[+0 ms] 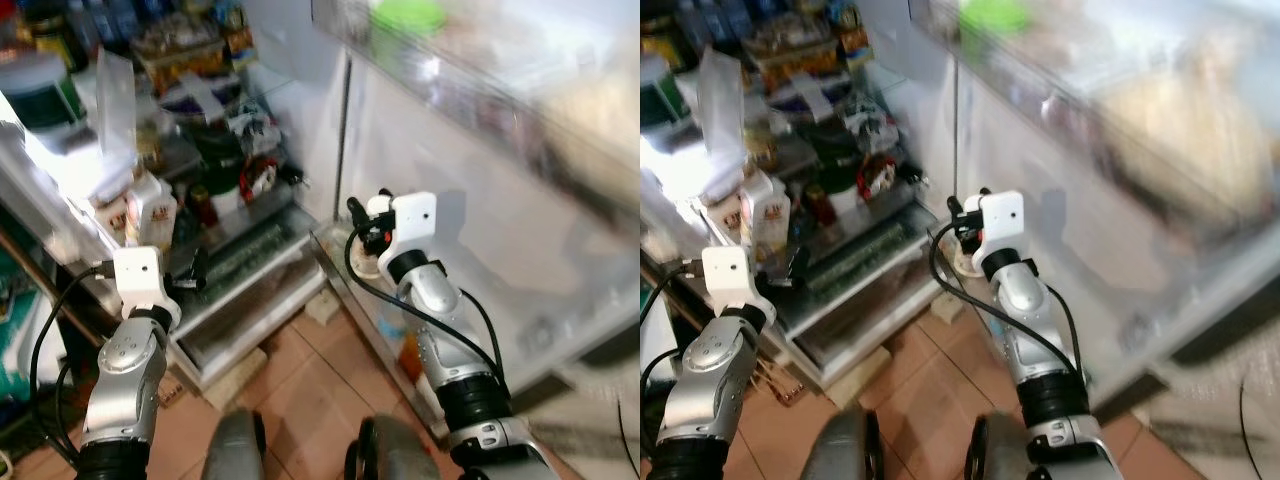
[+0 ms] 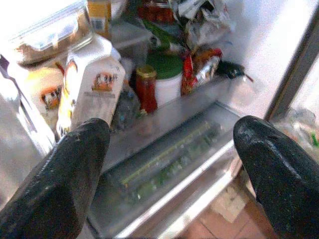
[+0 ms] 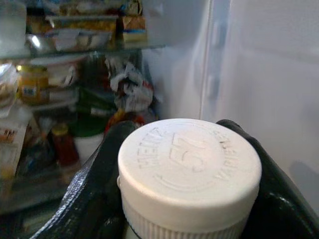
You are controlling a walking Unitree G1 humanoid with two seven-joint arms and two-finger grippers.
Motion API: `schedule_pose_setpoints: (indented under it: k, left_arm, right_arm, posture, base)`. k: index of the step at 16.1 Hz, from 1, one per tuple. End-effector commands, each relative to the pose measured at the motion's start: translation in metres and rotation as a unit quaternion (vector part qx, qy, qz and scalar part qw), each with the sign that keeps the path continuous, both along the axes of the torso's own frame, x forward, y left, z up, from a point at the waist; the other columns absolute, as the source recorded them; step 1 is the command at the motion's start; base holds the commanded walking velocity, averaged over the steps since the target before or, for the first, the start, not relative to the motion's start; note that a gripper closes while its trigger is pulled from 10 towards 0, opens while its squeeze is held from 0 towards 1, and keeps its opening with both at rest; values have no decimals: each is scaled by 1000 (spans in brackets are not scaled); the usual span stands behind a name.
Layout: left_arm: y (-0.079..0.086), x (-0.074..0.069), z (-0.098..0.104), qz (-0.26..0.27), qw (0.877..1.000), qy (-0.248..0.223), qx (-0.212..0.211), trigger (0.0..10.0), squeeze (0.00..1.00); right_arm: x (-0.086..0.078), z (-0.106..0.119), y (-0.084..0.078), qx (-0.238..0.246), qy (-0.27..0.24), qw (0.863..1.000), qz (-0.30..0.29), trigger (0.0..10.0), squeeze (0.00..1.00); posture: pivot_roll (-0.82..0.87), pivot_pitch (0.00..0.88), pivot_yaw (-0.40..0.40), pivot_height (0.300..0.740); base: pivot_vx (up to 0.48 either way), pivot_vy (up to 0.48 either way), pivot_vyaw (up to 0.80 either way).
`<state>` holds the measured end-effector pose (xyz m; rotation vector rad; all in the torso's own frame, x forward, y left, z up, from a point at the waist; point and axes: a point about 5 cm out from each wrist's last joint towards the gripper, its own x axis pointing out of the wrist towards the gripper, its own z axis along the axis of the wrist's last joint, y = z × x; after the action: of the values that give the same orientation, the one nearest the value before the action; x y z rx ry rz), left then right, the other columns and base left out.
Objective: Restocking fridge
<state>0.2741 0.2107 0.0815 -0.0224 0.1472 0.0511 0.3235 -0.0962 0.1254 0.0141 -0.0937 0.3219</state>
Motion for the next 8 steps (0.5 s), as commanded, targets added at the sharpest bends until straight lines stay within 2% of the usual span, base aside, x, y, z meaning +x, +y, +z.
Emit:
schedule_pose_setpoints:
  k: [1,8]
  left_arm:
    - [0,0,0,3,1000,3,5,10000,0]
    - [2,3,4,11,1000,-7,-5,10000,0]
  right_arm:
    - [2,8,-2,1,-21,1000,-5,10000,0]
    - [7,16,0,2,-41,999,0,10000,0]
  posture:
    - [75,76,-5,641]
    - [71,73,-9,641]
  base:
    - [0,0,0]
    - [0,0,0]
